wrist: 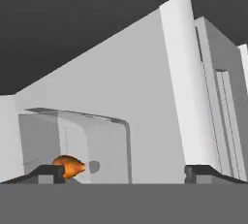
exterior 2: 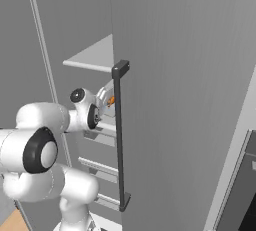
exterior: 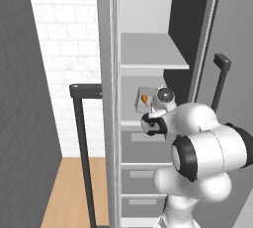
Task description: Take the meat container that has the chicken drumstick and place it on the second highest rack of the freezer. Then take the vegetable container that has the garlics and place it on the highest rack of the freezer.
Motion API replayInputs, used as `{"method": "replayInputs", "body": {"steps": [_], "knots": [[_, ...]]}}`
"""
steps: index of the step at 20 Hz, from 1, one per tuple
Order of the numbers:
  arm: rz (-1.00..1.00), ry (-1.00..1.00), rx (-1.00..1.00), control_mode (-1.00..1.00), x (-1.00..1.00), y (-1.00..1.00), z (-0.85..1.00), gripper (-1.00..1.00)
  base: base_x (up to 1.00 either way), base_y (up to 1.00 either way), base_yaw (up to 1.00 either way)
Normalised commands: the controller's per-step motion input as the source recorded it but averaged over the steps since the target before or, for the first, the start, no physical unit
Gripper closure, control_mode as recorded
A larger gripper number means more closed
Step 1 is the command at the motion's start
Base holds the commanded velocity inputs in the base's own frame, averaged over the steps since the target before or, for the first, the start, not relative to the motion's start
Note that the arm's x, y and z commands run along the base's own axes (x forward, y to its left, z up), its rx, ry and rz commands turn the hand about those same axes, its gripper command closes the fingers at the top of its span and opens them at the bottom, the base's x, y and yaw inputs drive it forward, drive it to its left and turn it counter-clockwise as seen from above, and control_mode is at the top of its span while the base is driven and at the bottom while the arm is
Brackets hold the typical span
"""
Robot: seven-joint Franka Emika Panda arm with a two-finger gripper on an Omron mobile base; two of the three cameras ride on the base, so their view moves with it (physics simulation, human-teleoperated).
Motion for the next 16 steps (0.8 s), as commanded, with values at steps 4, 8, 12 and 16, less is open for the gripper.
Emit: {"method": "replayInputs", "body": {"steps": [4,8,12,16], "knots": [[0.0,-0.36,0.02,-1.0,-0.96,0.0,0.7,-1.0,0.0,0.0,0.0],[0.0,-0.07,0.02,-1.0,-1.0,0.0,0.99,-1.0,0.0,0.0,0.0],[0.06,0.23,0.02,-1.0,-1.0,0.0,1.0,-1.0,0.0,0.0,0.0],[0.14,0.36,0.0,-1.0,-1.0,0.0,0.79,-1.0,0.0,0.0,0.0]]}}
